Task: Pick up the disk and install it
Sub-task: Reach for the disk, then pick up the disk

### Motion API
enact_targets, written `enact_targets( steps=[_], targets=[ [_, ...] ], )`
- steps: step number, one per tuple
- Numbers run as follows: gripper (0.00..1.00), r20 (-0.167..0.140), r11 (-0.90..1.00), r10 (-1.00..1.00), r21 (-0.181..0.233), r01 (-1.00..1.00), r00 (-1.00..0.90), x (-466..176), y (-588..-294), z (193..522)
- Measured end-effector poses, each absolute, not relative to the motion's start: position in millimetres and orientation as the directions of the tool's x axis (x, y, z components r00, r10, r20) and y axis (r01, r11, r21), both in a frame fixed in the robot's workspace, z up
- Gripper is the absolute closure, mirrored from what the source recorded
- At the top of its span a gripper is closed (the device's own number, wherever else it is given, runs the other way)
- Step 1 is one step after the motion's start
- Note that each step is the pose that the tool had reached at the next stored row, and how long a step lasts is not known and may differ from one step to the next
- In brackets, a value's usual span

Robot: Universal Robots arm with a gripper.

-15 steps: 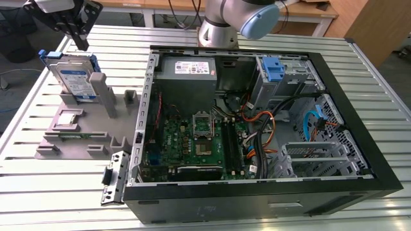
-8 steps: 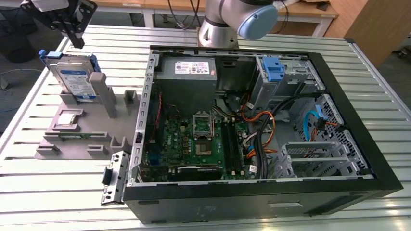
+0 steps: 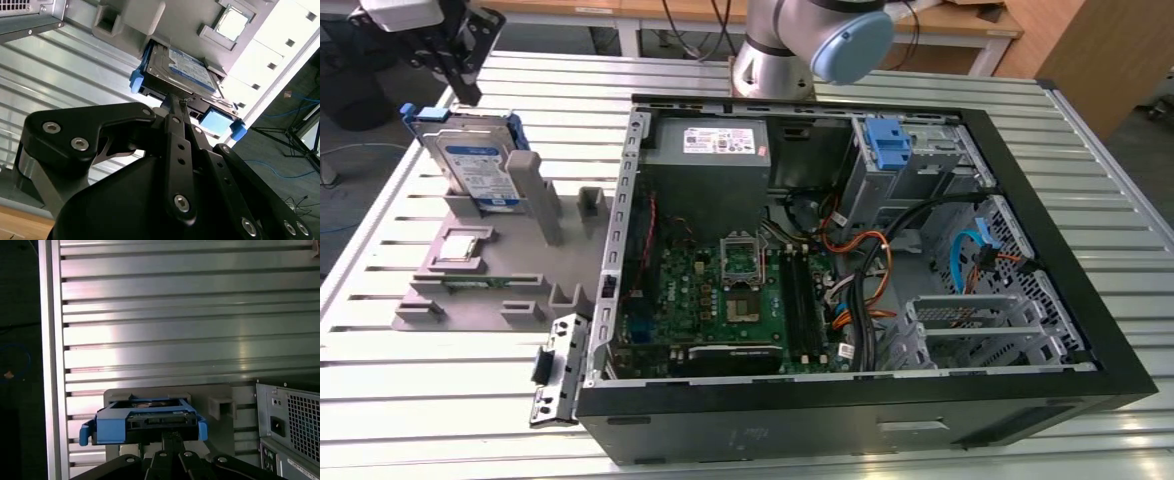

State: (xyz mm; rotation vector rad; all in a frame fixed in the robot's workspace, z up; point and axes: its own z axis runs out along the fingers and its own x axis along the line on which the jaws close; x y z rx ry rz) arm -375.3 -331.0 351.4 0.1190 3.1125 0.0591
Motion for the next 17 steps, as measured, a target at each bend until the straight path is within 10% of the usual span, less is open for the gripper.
enact_targets(
  steps=[17],
  targets=[
    [0.90,-0.025,0.997,0.077,0.034,0.076,-0.997,-393,-330,342]
  ],
)
